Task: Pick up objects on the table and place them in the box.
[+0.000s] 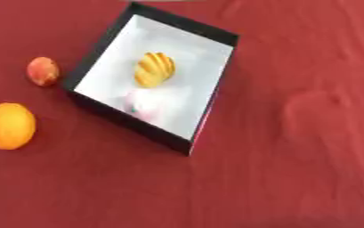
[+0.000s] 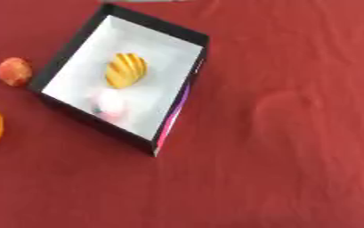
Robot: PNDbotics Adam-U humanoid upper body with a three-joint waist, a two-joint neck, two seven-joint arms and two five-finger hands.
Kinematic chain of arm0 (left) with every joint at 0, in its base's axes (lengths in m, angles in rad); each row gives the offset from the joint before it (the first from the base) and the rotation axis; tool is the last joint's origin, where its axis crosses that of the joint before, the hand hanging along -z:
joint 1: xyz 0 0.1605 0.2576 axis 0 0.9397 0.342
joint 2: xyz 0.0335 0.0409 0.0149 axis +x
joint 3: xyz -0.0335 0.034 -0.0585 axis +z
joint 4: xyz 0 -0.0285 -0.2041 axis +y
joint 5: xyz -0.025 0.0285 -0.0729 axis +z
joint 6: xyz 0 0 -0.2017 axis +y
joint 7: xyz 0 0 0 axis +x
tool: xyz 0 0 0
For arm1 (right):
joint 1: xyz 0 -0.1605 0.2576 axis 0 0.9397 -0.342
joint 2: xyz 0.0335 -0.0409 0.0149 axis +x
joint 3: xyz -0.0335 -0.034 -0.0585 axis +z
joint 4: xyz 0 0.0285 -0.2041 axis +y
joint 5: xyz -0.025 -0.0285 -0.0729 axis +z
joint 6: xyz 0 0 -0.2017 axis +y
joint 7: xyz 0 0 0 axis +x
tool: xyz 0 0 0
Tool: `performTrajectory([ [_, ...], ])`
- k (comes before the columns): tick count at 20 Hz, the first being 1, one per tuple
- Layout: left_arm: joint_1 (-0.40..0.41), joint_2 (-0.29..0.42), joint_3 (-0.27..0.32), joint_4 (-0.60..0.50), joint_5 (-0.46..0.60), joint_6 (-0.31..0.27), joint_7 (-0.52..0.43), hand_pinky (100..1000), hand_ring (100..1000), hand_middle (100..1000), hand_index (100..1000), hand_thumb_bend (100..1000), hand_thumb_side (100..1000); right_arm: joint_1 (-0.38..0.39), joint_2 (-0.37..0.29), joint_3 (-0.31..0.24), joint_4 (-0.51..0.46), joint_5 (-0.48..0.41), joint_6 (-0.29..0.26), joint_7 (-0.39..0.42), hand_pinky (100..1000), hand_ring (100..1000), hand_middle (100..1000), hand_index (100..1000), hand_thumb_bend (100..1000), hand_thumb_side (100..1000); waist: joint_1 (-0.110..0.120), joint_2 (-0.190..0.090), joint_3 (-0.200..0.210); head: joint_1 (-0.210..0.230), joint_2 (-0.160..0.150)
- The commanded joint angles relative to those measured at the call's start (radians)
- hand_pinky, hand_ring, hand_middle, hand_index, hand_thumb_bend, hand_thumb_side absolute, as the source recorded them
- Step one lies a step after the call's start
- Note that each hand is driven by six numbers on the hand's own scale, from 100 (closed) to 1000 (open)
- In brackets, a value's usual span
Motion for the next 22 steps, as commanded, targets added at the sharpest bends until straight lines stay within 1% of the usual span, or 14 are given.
performTrajectory([
  [1, -0.024, 0.156, -0.037, 0.004, -0.042, 0.032, -0.114, 846, 824, 820, 898, 111, 649, 0.04, -0.004, -0.088, -0.017, -0.05, -0.017, -0.077, 970, 775, 762, 886, 100, 594, 0.016, -0.035, -0.008, 0.018, 0.001],
  [3, -0.04, 0.195, -0.073, 0.009, -0.066, 0.051, -0.205, 858, 838, 832, 902, 183, 639, 0.071, 0.024, -0.122, -0.017, -0.078, -0.024, -0.115, 970, 763, 751, 881, 100, 579, 0.02, -0.036, -0.017, 0.026, 0.002],
  [4, -0.051, 0.206, -0.089, 0.011, -0.079, 0.06, -0.254, 860, 844, 835, 902, 280, 592, 0.082, 0.034, -0.134, -0.017, -0.087, -0.024, -0.13, 972, 761, 749, 880, 100, 581, 0.022, -0.036, -0.02, 0.029, 0.003],
  [5, -0.06, 0.219, -0.109, 0.009, -0.102, 0.064, -0.312, 861, 847, 836, 900, 349, 560, 0.092, 0.044, -0.143, -0.016, -0.094, -0.023, -0.141, 972, 760, 749, 880, 100, 587, 0.024, -0.036, -0.025, 0.033, 0.003],
  [6, -0.069, 0.226, -0.126, 0.01, -0.13, 0.066, -0.37, 864, 845, 832, 897, 442, 544, 0.099, 0.052, -0.148, -0.016, -0.098, -0.02, -0.148, 973, 759, 748, 880, 100, 592, 0.026, -0.036, -0.028, 0.035, 0.004],
  [7, -0.08, 0.231, -0.146, 0.014, -0.162, 0.065, -0.432, 863, 839, 826, 895, 505, 524, 0.104, 0.058, -0.151, -0.015, -0.101, -0.018, -0.151, 974, 758, 747, 879, 100, 595, 0.029, -0.037, -0.031, 0.039, 0.003],
  [8, -0.091, 0.231, -0.16, 0.02, -0.191, 0.062, -0.485, 862, 832, 813, 891, 573, 474, 0.107, 0.062, -0.153, -0.014, -0.103, -0.015, -0.152, 974, 757, 746, 878, 100, 599, 0.031, -0.037, -0.033, 0.041, 0.002],
  [10, -0.114, 0.229, -0.191, 0.041, -0.247, 0.051, -0.563, 862, 827, 808, 889, 623, 430, 0.107, 0.071, -0.155, -0.014, -0.107, -0.012, -0.151, 974, 756, 744, 877, 100, 600, 0.034, -0.038, -0.038, 0.044, 0.001],
  [11, -0.122, 0.227, -0.21, 0.055, -0.268, 0.045, -0.588, 862, 826, 801, 888, 636, 397, 0.107, 0.077, -0.156, -0.015, -0.108, -0.011, -0.151, 975, 754, 743, 877, 100, 602, 0.035, -0.038, -0.041, 0.046, 0.0],
  [14, -0.138, 0.218, -0.256, 0.102, -0.303, 0.038, -0.626, 848, 809, 781, 870, 615, 261, 0.109, 0.09, -0.16, -0.013, -0.111, -0.007, -0.15, 976, 751, 740, 876, 100, 610, 0.036, -0.037, -0.047, 0.053, -0.003],
  [15, -0.141, 0.215, -0.269, 0.119, -0.312, 0.04, -0.634, 838, 801, 779, 869, 595, 177, 0.111, 0.094, -0.161, -0.011, -0.111, -0.006, -0.151, 976, 749, 738, 875, 100, 615, 0.037, -0.037, -0.049, 0.056, -0.004],
  [16, -0.144, 0.21, -0.279, 0.136, -0.319, 0.041, -0.638, 838, 801, 779, 869, 595, 177, 0.112, 0.097, -0.162, -0.009, -0.111, -0.004, -0.15, 976, 749, 738, 875, 100, 615, 0.037, -0.036, -0.05, 0.058, -0.005],
  [17, -0.148, 0.204, -0.288, 0.153, -0.326, 0.043, -0.64, 833, 788, 771, 870, 565, 100, 0.114, 0.101, -0.163, -0.007, -0.112, -0.003, -0.15, 977, 746, 735, 874, 100, 623, 0.037, -0.036, -0.05, 0.06, -0.006],
  [22, -0.208, 0.142, -0.348, 0.254, -0.32, 0.034, -0.609, 841, 786, 762, 861, 502, 100, 0.117, 0.119, -0.16, 0.0, -0.112, 0.005, -0.142, 979, 741, 730, 871, 100, 635, 0.037, -0.035, -0.053, 0.069, -0.007],
])
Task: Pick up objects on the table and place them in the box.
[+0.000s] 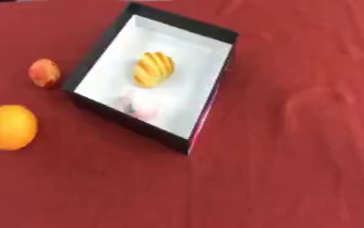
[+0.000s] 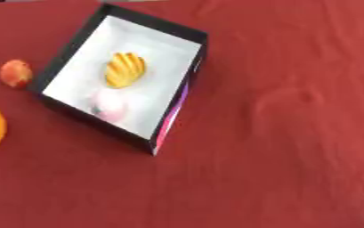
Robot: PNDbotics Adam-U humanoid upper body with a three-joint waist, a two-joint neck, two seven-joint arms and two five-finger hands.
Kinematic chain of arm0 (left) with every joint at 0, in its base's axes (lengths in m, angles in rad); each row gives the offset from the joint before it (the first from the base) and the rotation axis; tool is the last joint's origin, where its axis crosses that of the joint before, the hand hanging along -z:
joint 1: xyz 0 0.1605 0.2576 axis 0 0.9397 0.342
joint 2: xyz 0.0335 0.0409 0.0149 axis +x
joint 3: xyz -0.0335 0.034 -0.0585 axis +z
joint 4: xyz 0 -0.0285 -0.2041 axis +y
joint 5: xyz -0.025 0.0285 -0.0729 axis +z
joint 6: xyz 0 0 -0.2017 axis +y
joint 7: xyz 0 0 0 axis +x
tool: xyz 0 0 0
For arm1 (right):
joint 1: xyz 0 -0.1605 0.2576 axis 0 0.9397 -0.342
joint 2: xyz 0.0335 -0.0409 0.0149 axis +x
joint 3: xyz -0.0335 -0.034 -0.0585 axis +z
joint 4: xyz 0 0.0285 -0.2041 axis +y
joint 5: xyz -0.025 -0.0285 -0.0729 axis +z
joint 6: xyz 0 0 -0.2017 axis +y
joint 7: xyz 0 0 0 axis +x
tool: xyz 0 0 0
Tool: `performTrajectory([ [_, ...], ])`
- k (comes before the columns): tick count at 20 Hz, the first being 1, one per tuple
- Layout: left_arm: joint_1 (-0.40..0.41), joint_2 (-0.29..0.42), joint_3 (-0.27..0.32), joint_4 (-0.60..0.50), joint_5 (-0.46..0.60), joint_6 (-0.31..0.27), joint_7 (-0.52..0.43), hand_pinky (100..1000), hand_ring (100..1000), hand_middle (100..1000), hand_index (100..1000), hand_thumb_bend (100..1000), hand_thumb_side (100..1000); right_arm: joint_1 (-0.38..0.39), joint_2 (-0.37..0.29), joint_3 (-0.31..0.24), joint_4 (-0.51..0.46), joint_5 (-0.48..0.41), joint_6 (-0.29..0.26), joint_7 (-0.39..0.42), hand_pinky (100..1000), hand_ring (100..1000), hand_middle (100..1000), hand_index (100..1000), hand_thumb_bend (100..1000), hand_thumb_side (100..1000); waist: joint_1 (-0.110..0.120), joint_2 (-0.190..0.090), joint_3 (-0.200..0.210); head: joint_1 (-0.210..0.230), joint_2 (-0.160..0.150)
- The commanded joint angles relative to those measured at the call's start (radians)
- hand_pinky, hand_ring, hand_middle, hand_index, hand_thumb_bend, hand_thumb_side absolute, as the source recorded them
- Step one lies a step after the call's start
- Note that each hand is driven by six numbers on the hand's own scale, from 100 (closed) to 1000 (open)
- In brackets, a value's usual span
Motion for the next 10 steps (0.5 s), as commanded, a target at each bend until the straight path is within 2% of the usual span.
performTrajectory([
  [1, -0.047, -0.016, -0.035, 0.06, 0.005, -0.012, 0.015, 843, 787, 763, 863, 500, 100, -0.005, -0.014, -0.014, 0.001, -0.009, 0.005, 0.005, 979, 740, 729, 871, 100, 634, 0.012, -0.035, -0.003, 0.009, -0.01],
  [5, -0.114, -0.074, -0.086, 0.125, -0.011, -0.036, -0.006, 843, 789, 765, 869, 518, 100, -0.007, -0.003, -0.012, 0.008, -0.012, 0.01, 0.012, 980, 736, 723, 867, 100, 645, 0.012, -0.033, -0.007, 0.015, -0.012],
  [10, -0.182, -0.148, -0.114, 0.197, -0.069, -0.063, -0.007, 843, 789, 764, 868, 530, 100, -0.011, 0.006, -0.008, 0.018, -0.022, 0.015, 0.021, 980, 730, 718, 866, 100, 651, 0.012, -0.033, -0.01, 0.018, -0.011],
])
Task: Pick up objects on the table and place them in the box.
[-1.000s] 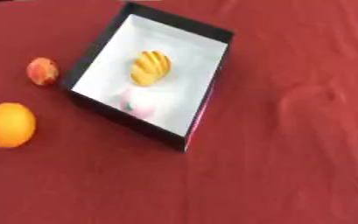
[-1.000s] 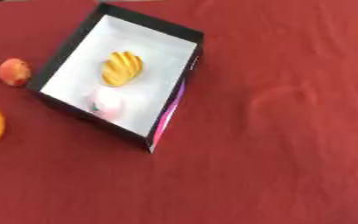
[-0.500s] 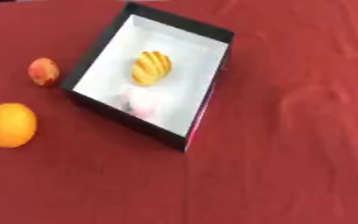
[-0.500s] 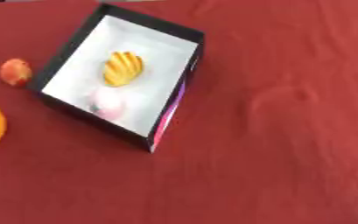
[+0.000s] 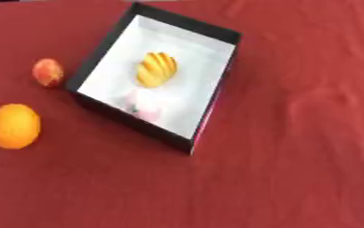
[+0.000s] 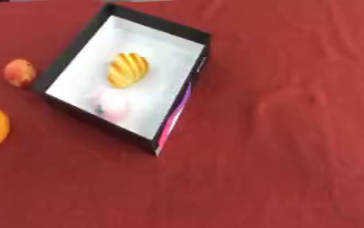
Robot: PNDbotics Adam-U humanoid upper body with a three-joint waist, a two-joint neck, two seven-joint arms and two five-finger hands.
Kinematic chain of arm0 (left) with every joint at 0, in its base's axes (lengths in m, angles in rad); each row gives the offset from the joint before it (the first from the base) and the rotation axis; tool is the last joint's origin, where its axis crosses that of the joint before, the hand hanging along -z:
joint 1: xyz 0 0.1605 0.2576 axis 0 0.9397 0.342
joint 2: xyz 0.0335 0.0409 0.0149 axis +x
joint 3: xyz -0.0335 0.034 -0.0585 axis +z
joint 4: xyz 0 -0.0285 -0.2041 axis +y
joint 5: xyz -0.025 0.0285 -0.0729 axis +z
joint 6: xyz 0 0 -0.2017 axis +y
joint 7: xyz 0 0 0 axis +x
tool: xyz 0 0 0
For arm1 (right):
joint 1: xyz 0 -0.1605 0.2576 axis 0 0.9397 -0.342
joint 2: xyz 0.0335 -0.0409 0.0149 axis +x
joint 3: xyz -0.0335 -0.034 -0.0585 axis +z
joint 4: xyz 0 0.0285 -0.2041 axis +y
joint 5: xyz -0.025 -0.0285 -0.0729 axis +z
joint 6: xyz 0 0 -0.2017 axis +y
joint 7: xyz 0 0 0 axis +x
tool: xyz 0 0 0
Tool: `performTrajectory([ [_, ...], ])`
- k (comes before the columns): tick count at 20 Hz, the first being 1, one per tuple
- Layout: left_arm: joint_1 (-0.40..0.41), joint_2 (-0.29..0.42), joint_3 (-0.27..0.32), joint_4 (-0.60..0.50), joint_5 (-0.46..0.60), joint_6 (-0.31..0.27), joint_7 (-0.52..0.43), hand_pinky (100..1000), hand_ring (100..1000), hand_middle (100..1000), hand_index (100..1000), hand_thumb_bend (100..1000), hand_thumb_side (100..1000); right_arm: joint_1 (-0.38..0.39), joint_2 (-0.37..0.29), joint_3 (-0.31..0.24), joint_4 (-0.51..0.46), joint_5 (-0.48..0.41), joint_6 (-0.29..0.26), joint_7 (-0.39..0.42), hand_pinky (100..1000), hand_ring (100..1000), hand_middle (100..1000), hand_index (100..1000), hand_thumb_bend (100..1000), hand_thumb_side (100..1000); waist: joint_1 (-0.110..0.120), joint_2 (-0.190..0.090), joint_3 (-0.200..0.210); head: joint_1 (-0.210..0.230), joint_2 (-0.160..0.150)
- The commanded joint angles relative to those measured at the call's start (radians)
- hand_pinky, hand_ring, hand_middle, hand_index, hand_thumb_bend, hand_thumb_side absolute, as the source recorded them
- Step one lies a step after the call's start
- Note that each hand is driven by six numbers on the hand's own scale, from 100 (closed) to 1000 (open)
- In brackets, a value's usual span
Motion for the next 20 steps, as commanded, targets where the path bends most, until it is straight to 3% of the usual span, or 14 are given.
performTrajectory([
  [1, -0.04, -0.015, -0.007, 0.039, -0.037, -0.021, 0.002, 842, 789, 763, 868, 528, 100, -0.011, -0.019, -0.007, 0.003, -0.013, 0.001, 0.007, 980, 730, 717, 866, 100, 654, 0.012, -0.033, -0.002, 0.004, -0.01],
  [6, -0.083, -0.074, -0.027, 0.086, -0.099, -0.05, -0.005, 839, 790, 765, 878, 553, 100, -0.012, -0.011, -0.006, 0.01, -0.018, 0.003, 0.012, 980, 725, 713, 864, 100, 661, 0.013, -0.033, -0.003, 0.007, -0.008],
  [14, -0.143, -0.192, -0.037, 0.18, -0.19, -0.084, 0.053, 829, 778, 750, 874, 508, 100, -0.01, 0.002, -0.003, 0.019, -0.024, 0.008, 0.023, 979, 717, 707, 862, 100, 678, 0.008, -0.033, -0.007, 0.011, -0.011],
  [20, -0.143, -0.207, -0.046, 0.181, -0.132, -0.09, 0.061, 802, 701, 628, 768, 222, 100, -0.007, 0.009, -0.005, 0.03, -0.029, 0.013, 0.026, 980, 715, 705, 863, 100, 689, 0.008, -0.03, -0.014, 0.011, -0.007],
])
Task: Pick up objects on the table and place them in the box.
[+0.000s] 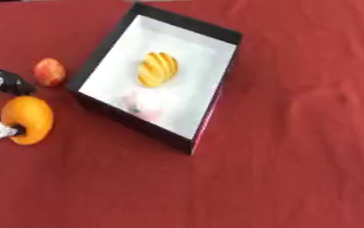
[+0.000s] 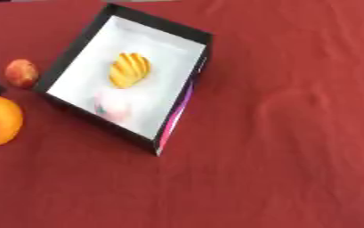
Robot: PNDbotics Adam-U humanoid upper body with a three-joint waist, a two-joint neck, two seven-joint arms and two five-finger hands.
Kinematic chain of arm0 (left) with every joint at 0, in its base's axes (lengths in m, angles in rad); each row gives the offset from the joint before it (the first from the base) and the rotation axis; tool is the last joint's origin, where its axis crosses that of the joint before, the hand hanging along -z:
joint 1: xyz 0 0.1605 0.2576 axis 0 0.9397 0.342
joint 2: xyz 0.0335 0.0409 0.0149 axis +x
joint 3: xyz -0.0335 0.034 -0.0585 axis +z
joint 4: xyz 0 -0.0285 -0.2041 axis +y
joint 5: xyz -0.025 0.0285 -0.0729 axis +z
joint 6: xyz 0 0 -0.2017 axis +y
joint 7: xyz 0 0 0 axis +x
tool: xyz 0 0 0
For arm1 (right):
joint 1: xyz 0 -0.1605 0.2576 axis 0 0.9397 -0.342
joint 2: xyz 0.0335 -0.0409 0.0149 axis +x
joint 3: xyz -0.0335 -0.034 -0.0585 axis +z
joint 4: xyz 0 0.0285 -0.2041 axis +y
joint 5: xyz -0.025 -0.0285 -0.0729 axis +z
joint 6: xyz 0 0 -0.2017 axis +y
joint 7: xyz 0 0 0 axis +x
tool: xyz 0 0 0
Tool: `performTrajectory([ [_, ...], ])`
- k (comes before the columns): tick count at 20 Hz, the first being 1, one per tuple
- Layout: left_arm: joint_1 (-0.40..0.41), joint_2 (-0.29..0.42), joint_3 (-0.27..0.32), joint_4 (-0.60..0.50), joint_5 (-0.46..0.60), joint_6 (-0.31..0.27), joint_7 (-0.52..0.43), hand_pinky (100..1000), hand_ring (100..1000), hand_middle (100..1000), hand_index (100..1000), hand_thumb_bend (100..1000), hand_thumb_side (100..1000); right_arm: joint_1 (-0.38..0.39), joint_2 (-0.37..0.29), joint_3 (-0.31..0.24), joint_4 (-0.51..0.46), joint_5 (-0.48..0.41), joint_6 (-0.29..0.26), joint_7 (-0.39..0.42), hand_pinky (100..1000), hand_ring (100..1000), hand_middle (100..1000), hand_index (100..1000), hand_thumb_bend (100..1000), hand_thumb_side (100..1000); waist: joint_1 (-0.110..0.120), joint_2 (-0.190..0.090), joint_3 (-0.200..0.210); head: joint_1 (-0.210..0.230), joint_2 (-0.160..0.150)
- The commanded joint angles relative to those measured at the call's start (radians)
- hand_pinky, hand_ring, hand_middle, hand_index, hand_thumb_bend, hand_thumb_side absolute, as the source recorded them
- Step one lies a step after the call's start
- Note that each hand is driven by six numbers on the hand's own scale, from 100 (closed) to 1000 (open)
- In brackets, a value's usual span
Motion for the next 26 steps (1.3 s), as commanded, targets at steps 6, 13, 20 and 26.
performTrajectory([
  [6, 0.02, 0.141, 0.022, -0.198, 0.17, 0.05, -0.039, 751, 651, 574, 684, 100, 100, -0.002, -0.025, -0.015, 0.013, -0.015, 0.001, -0.001, 981, 715, 705, 863, 100, 697, 0.014, -0.035, -0.003, -0.006, 0.002],
  [13, -0.02, 0.232, 0.114, -0.372, 0.254, 0.083, -0.001, 734, 626, 545, 631, 100, 100, -0.004, -0.027, -0.013, 0.018, -0.029, 0.002, 0.006, 982, 714, 705, 863, 100, 696, 0.019, -0.049, 0.002, -0.036, 0.018],
  [20, -0.141, 0.16, 0.149, -0.393, 0.269, 0.088, -0.012, 725, 615, 536, 620, 100, 100, -0.012, -0.032, -0.009, 0.018, -0.039, 0.003, 0.013, 981, 715, 706, 863, 100, 694, 0.032, -0.061, -0.002, -0.025, 0.023],
  [26, -0.277, 0.039, 0.156, -0.308, 0.242, 0.069, -0.029, 727, 617, 538, 623, 100, 100, -0.017, -0.035, -0.012, 0.021, -0.048, 0.0, 0.014, 980, 715, 705, 863, 100, 690, 0.038, -0.067, -0.01, -0.013, 0.017],
])
